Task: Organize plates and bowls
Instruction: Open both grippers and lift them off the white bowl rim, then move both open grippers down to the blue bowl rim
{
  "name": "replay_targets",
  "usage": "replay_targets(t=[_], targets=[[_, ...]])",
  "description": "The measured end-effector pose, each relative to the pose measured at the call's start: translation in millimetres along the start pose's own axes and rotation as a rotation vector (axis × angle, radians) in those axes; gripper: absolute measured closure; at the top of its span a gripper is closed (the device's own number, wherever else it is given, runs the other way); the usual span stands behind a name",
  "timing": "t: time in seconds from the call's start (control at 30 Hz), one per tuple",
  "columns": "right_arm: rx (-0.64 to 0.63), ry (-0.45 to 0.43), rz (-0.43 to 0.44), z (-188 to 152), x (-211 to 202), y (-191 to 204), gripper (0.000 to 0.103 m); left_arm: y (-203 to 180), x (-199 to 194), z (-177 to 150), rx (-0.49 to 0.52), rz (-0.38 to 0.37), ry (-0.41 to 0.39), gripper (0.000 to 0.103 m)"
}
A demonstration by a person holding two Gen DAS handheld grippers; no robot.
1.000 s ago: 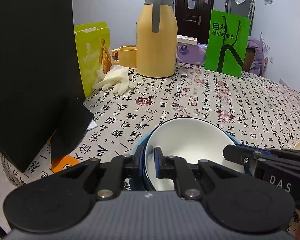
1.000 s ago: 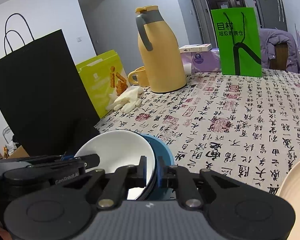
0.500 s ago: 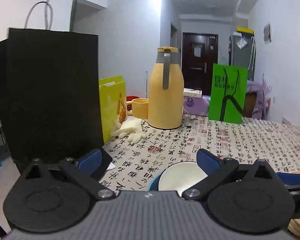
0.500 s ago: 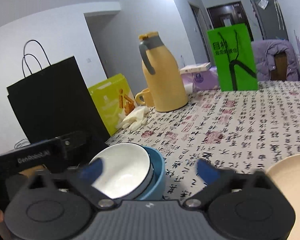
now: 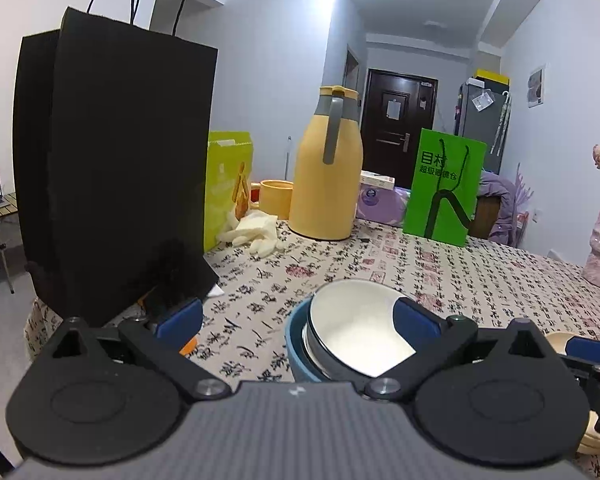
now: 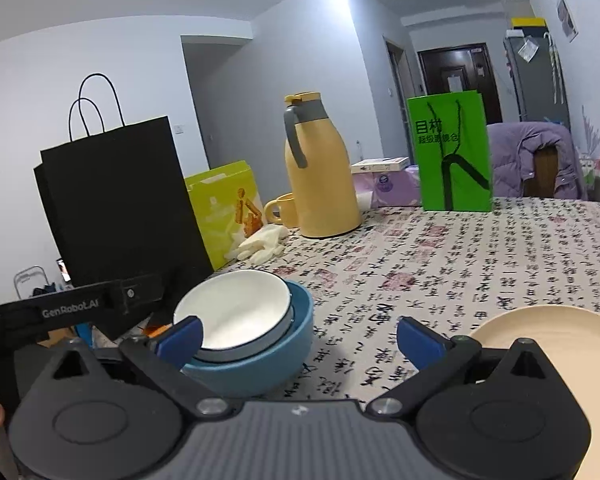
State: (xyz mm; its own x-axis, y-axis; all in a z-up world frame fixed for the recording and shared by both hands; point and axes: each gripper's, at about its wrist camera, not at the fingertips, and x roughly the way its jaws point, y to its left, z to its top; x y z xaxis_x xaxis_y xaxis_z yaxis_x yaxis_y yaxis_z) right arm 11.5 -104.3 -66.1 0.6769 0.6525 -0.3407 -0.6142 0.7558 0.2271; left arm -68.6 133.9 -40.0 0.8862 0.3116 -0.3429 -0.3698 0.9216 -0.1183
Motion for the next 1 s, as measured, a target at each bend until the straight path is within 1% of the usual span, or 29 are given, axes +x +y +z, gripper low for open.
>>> replay_targets(t=[0.2,0.33,0.5,0.73,1.0], targets=[[0.006,0.020,-0.050,-8.9,-7.9,-4.5,0.000,-1.5,0.1,-7.9,0.012,-0.020,0.015,0.000],[0.021,0.030,-0.062,-13.7,-11.4,-7.7,0.000,-1.6,2.5,-12.1,0.012,-0.040,0.027,0.000],[0.027,0.039,-0.097,-15.8,-10.6,-7.8,0.000,2.4,5.8,-14.7,0.008,-0.061,0.027,0.000],[0.019,0.057,-0.141,-14.7,3.8,-1.1,0.000,16.2,14.7,-16.1,-0.016,-0.080,0.029,0.000],[0.007,0.119,-0.124,-12.9,31.9,10.9,0.000,35.8,26.5,-15.7,-0.047,-0.074,0.032,0.000]])
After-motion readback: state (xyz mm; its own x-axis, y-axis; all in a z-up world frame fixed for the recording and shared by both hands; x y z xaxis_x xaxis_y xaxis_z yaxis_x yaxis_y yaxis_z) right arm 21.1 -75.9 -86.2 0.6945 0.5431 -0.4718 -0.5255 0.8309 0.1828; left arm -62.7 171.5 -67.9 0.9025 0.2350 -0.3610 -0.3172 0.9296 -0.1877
